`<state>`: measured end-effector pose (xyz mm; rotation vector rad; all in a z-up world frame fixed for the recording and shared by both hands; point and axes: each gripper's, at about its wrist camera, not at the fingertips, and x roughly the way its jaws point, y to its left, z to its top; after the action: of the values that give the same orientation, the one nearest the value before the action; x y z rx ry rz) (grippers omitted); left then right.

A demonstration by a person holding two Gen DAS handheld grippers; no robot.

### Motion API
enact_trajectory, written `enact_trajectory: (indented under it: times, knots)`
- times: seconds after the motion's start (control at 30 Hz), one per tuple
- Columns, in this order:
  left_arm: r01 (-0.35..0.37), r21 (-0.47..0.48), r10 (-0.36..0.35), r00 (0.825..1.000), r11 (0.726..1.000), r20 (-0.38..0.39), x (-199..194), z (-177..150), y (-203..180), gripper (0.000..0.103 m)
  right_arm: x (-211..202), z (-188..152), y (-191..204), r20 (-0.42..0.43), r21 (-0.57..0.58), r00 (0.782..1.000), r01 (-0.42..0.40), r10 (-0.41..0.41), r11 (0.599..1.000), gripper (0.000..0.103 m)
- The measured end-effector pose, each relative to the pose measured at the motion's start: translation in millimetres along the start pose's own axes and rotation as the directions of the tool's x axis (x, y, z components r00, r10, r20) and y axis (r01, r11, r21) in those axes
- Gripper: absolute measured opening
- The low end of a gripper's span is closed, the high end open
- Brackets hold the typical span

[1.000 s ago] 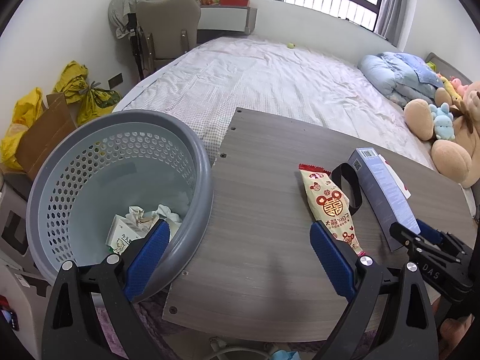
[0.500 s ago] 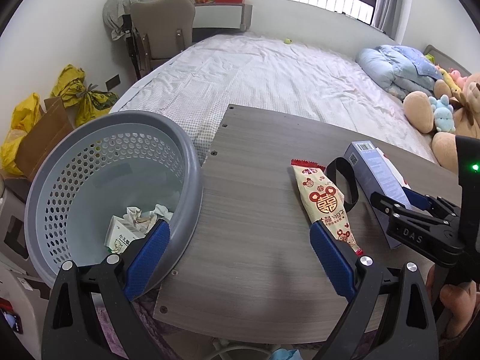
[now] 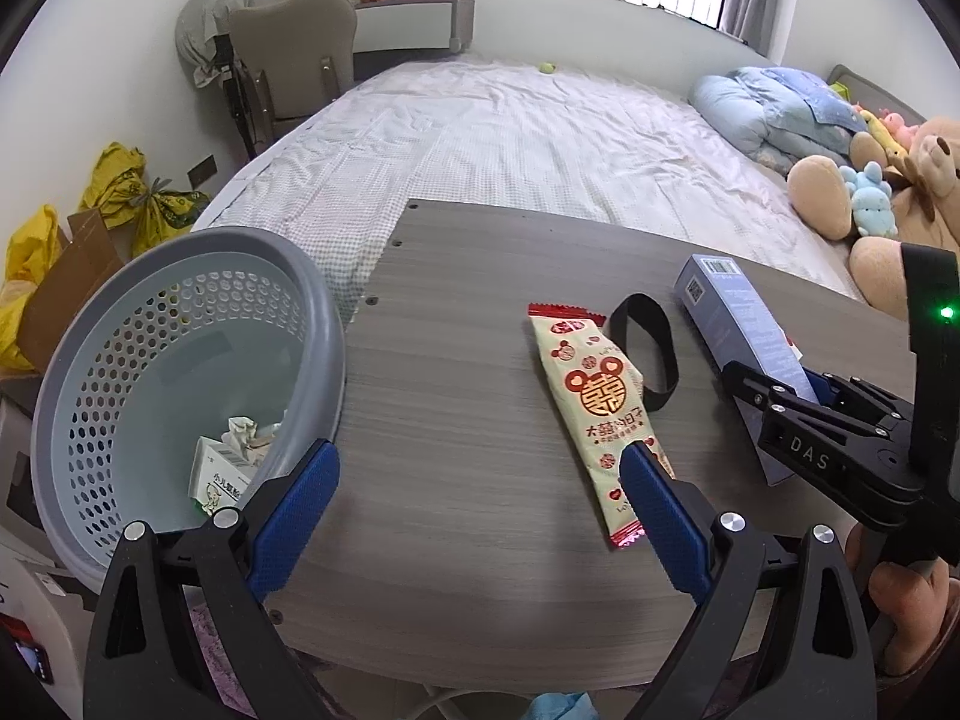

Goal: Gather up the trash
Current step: 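Grasp the lavender box with the right gripper while the left grasps the snack wrapper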

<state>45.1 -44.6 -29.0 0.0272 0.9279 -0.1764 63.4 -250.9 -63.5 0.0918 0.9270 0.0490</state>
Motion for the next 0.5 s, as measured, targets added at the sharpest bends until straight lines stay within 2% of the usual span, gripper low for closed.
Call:
enact_trajectory:
  times: [0.27, 0.5]
  knots:
    - [0.057, 0.0, -0.057, 0.998, 0.998, -0.028, 15.7, 6.2, -19.8, 0.093, -31.8, -13.9, -14.8, 0.054, 0.055, 0.999, 0.001, -0.004, 0.998, 0.043]
    - [0.046, 0.04, -0.044, 0.998, 0.998, -0.052, 35.9, 9.2, -42.5, 0.093, -45.1, -22.4, -25.2, 0.066, 0.084, 0.998, -0.009, 0.004, 0.996, 0.043]
